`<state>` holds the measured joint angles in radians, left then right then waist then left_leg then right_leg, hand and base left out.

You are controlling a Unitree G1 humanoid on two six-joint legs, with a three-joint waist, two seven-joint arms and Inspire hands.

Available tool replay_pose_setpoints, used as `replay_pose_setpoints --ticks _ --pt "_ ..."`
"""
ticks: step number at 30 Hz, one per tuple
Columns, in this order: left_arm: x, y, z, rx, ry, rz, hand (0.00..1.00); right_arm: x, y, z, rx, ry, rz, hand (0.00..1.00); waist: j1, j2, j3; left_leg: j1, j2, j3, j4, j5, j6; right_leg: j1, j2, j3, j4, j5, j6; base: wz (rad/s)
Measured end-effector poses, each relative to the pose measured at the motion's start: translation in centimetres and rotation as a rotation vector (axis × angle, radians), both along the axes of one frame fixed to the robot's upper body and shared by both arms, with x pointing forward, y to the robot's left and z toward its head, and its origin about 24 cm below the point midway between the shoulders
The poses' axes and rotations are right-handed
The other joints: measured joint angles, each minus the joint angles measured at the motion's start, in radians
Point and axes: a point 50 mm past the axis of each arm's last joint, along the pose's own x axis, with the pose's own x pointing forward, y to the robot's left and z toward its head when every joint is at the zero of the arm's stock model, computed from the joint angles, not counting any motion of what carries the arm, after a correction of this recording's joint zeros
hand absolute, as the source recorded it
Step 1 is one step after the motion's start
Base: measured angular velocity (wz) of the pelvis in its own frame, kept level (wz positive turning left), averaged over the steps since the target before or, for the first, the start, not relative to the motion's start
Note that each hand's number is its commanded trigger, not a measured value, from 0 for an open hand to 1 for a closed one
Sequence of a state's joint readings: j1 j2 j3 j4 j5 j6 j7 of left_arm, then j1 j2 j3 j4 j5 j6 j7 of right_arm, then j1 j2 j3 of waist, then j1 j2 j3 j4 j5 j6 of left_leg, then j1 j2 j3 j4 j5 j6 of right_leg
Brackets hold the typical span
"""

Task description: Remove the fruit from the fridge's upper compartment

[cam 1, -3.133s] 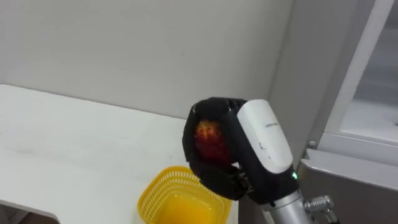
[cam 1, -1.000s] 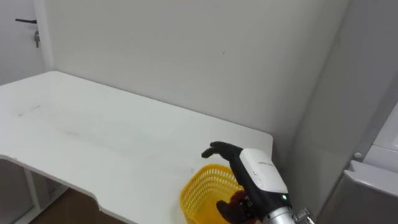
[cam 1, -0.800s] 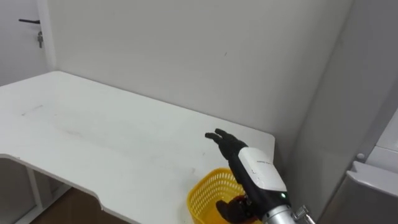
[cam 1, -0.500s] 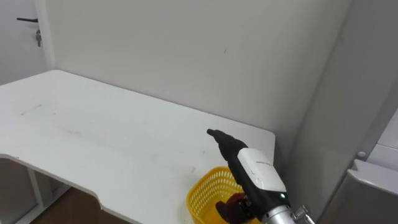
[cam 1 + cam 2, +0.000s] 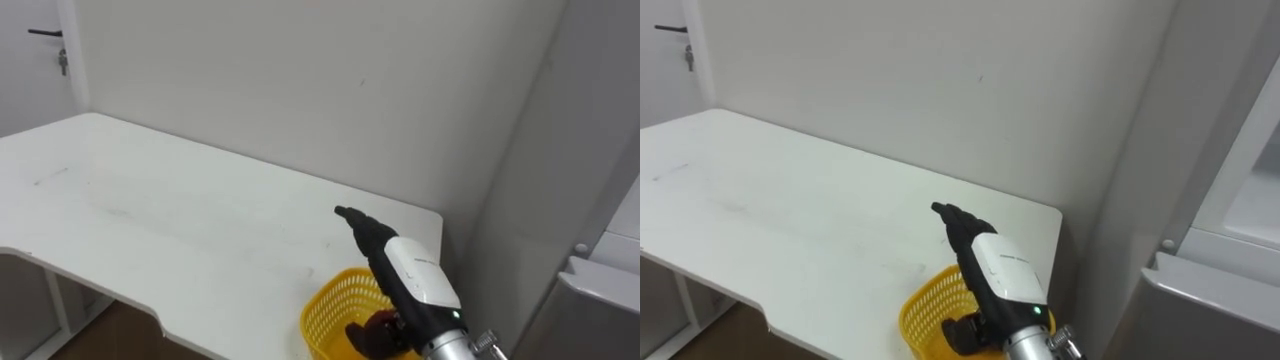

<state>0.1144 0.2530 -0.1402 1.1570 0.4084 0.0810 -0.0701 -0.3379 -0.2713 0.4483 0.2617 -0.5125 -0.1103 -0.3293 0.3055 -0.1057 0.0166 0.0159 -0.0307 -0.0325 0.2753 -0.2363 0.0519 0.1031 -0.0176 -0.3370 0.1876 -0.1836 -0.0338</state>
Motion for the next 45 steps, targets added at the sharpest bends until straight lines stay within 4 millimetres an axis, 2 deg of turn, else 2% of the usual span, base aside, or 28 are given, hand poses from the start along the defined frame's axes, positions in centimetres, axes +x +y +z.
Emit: replay_pose_setpoints --ticks 5,10,13,15,18,25,28,30,34,39,45 --pt "0.3 -0.2 0.0 -0.004 -0.012 0.003 0.00 0.2 -0.1 1.0 0.050 -0.032 -0.011 0.00 -0.004 0.006 0.0003 0.002 0.001 0.004 -0.001 0.000 0.000 -0.001 0.000 0.005 -0.001 0.000 0.000 -0.02" --pt "0.3 -0.4 -0.1 0.006 -0.024 0.007 0.00 -0.2 0.1 4.6 0.188 -0.175 -0.001 0.00 -0.030 0.029 -0.0023 0.010 0.001 0.007 -0.005 0.000 0.000 0.004 0.000 0.006 0.000 0.000 0.000 -0.01" --pt "0.0 -0.7 -0.1 -0.001 -0.028 0.016 0.00 -0.7 0.3 6.4 0.240 -0.259 0.013 0.00 -0.037 0.050 -0.0074 0.024 0.006 0.030 -0.013 0.000 0.000 0.007 0.001 0.022 0.001 0.000 0.000 -0.19" --pt "-0.2 -0.9 -0.2 0.002 -0.031 0.026 0.00 -1.2 0.7 7.5 0.301 -0.301 0.043 0.00 -0.065 0.061 -0.0120 0.032 0.006 0.037 -0.022 0.001 0.002 0.009 0.001 0.031 0.002 0.000 0.000 -0.11" --pt "-0.2 -0.9 -0.2 0.008 -0.036 0.028 0.00 -1.8 0.6 8.7 0.351 -0.359 0.048 0.00 -0.097 0.062 -0.0127 0.037 0.009 0.046 -0.025 0.001 0.002 0.009 0.002 0.036 0.002 0.000 0.000 -0.09" --pt "-1.8 -1.2 -0.5 0.026 -0.005 0.045 0.00 -3.0 -2.1 10.1 0.461 -0.468 -0.065 0.00 -0.155 0.060 -0.0154 0.065 0.013 0.083 -0.045 0.001 0.002 0.013 0.007 0.078 0.003 0.001 0.000 -0.17" --pt "-2.5 -1.0 -0.5 0.034 0.015 0.051 0.00 -3.7 -3.2 11.1 0.503 -0.548 -0.112 0.00 -0.193 0.059 -0.0171 0.067 0.015 0.089 -0.048 0.001 0.002 0.011 0.010 0.086 0.002 0.002 -0.001 -0.06" --pt "-2.8 -1.0 -0.6 0.033 0.021 0.054 0.00 -4.4 -4.1 12.3 0.541 -0.641 -0.143 0.00 -0.216 0.062 -0.0225 0.069 0.017 0.089 -0.049 0.001 0.001 0.012 0.010 0.086 0.002 0.002 -0.001 0.00" --pt "-3.2 -1.0 -0.5 0.026 0.012 0.067 0.00 -5.1 -5.5 13.3 0.573 -0.740 -0.192 0.00 -0.229 0.067 -0.0266 0.096 0.019 0.104 -0.064 0.001 0.001 0.025 0.012 0.090 0.001 0.002 -0.001 -0.10" --pt "-3.3 -0.7 -0.4 0.037 -0.011 0.101 0.00 -6.1 -8.1 13.5 0.546 -0.823 -0.304 0.00 -0.265 0.059 -0.0291 0.102 0.019 0.113 -0.067 0.002 0.001 0.026 0.011 0.099 0.006 0.001 -0.001 -0.04" --pt "-3.4 -0.5 -0.4 0.043 -0.008 0.121 0.00 -6.7 -9.9 13.6 0.554 -0.882 -0.401 0.00 -0.286 0.049 -0.0230 0.109 0.019 0.129 -0.070 0.002 0.001 0.018 0.010 0.115 0.018 0.001 -0.001 -0.12"
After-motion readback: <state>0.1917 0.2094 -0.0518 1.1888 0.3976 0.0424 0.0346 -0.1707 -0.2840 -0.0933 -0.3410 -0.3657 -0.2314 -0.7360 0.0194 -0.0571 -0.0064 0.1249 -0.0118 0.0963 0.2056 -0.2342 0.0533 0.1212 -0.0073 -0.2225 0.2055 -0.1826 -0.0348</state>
